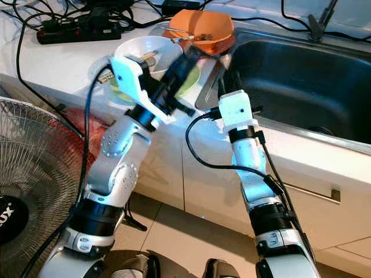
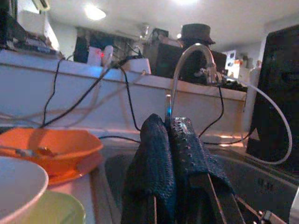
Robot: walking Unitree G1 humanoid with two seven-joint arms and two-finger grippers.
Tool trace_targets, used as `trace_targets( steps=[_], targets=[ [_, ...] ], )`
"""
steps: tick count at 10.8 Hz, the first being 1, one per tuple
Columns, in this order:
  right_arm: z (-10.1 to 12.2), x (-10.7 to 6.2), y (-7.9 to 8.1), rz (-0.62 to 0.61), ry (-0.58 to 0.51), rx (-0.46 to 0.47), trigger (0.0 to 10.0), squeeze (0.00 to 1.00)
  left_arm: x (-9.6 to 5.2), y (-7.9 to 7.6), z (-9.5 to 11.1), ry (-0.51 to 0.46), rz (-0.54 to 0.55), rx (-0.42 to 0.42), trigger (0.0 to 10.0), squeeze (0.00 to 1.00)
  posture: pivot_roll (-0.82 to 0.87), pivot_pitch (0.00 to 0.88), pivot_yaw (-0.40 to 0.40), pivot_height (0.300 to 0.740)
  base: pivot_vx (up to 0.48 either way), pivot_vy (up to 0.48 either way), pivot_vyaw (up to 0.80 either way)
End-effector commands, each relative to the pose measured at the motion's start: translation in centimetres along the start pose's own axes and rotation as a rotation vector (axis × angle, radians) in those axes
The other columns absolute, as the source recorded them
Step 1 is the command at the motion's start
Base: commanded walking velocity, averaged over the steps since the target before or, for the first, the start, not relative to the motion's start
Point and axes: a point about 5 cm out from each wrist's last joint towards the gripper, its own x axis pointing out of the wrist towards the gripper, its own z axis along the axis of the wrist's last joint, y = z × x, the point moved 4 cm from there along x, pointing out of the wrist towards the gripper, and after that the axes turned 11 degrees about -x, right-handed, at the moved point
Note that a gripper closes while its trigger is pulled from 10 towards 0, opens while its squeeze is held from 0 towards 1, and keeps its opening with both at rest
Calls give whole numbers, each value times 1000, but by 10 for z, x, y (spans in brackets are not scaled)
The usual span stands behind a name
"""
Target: Kitchen organization
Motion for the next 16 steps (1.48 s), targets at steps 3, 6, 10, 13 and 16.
trace_targets(
  steps=[3,6,10,13,16],
  targets=[
    [-5,-3,0,-4,15,-16,10000,0,-1,-10,2,10,-50,-20,10000,0,15,141,17,740,0,0,0],
    [-3,-3,2,-4,12,-13,10000,0,-2,-15,-3,42,-74,-45,10000,0,11,138,22,740,0,0,0],
    [-2,-3,5,0,8,-9,10000,0,-4,-17,-6,59,-93,-65,10000,0,10,126,26,740,0,0,0],
    [-3,-3,4,-8,10,-11,10000,0,-4,-21,-9,75,-113,-74,10000,0,9,115,31,740,0,0,0],
    [-5,-3,0,-36,24,-24,10000,0,-6,-21,-13,100,-117,-76,10000,0,8,122,36,740,0,0,0]
  ],
)
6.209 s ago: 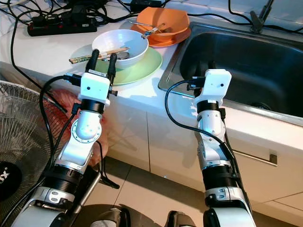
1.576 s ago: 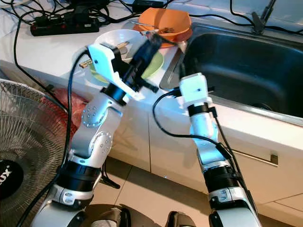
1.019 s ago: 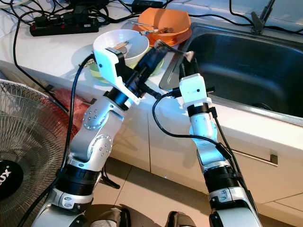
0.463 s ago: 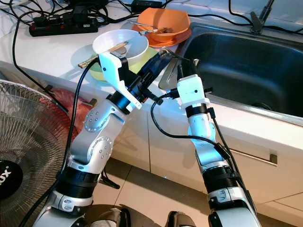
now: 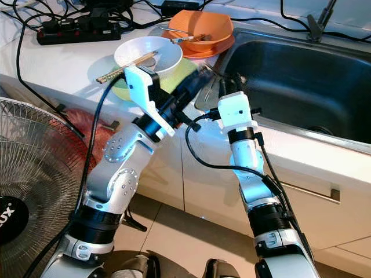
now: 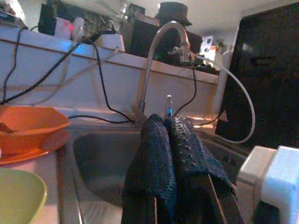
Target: Kitchen organization
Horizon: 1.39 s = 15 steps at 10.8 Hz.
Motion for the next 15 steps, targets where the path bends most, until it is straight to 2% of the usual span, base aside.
trace_targets(
  steps=[1,9,10,11,15],
  targets=[
    [-4,-1,-3,-11,15,-17,10000,0,1,-7,1,0,-32,3,10000,0,9,125,34,740,0,0,0],
    [1,2,-8,-43,-3,-21,10000,0,0,-7,-6,41,-39,-12,10000,0,8,132,35,740,0,0,0],
    [1,2,-7,-40,-4,-18,4392,0,-1,-7,-7,45,-40,-12,10000,0,8,132,35,740,0,0,0],
    [1,2,-6,-37,-6,-16,0,0,-1,-7,-7,47,-40,-11,10000,0,8,132,35,740,0,0,0],
    [2,2,-5,-31,-8,-17,0,0,0,-7,-7,46,-38,-1,10000,0,10,132,34,740,0,0,0]
  ],
)
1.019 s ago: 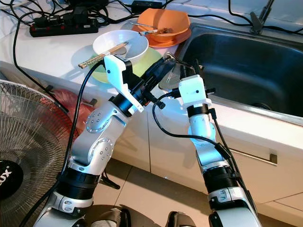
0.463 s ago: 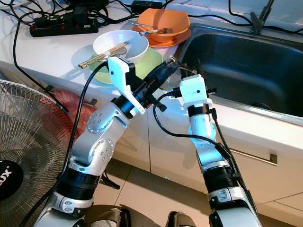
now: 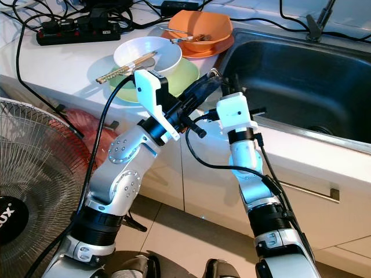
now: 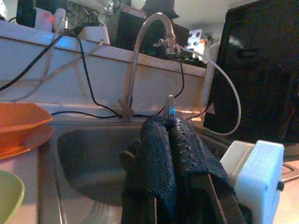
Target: Kitchen organization
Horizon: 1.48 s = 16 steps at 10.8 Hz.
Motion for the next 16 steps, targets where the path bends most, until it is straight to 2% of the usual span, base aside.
trace_targets(
  steps=[1,2,3,4,6,7,8,10,11,12,14,15,16],
  targets=[
    [2,3,-8,-30,-8,15,0,0,-2,1,-1,9,1,5,10000,0,10,132,34,740,0,0,0],
    [2,3,-8,-32,-7,11,0,0,-2,2,-2,15,5,17,10000,0,10,132,34,740,0,0,0],
    [1,3,-8,-36,-5,10,0,0,-2,3,-6,41,13,36,10000,788,9,127,35,740,0,0,0],
    [1,3,-8,-37,-4,9,0,0,-2,4,-9,57,14,42,10000,1000,8,125,36,740,0,0,0],
    [0,2,-9,-42,0,9,0,0,-1,4,-9,54,20,49,10000,1000,8,124,37,740,0,0,0],
    [-1,2,-10,-47,4,11,0,0,-1,3,-8,51,11,56,10000,753,10,122,37,740,0,0,0],
    [-2,2,-11,-54,8,8,0,0,-1,4,-6,37,17,56,10000,0,13,119,36,740,0,0,0],
    [-1,4,-16,-80,9,-2,0,0,0,4,0,9,19,62,10000,0,13,118,35,740,0,0,0],
    [-2,5,-26,-146,17,-13,10000,0,-1,4,1,0,17,64,10000,0,13,122,35,740,0,0,0],
    [0,9,-44,-234,15,-37,10000,0,-1,2,2,-5,13,67,10000,0,11,124,34,740,0,0,0],
    [-5,9,-57,-310,43,-47,10000,0,-2,4,0,-1,22,74,10000,0,12,125,32,740,0,0,0],
    [-11,9,-60,-328,74,-22,10000,0,-5,7,-3,9,40,79,10000,0,12,125,32,740,0,0,0],
    [-18,10,-60,-325,96,-35,10000,0,-17,26,-14,42,143,94,10000,0,13,128,34,740,0,0,0]
  ],
)
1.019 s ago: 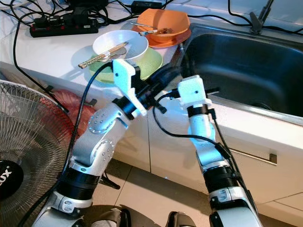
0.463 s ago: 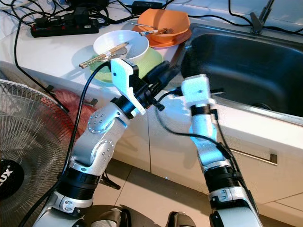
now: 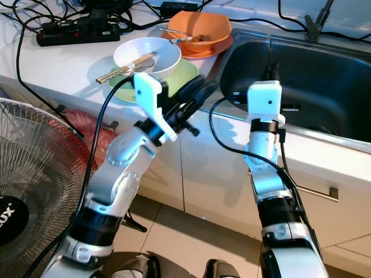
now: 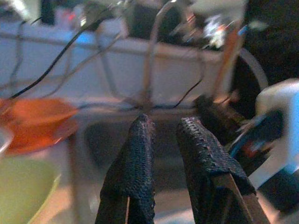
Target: Kitchen organization
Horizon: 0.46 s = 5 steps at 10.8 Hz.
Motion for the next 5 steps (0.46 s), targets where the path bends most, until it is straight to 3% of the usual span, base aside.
trace_targets(
  steps=[1,3,5],
  targets=[
    [-3,5,-5,-23,20,6,10000,0,-10,18,-11,38,85,17,10000,0,11,130,36,740,0,0,0],
    [-13,9,-7,-20,59,6,10000,0,-30,39,-17,69,160,43,10000,0,21,135,33,740,0,0,0],
    [-16,13,-7,-18,70,7,10000,0,-35,47,-19,70,190,56,10000,0,24,136,29,740,0,0,0]
  ],
)
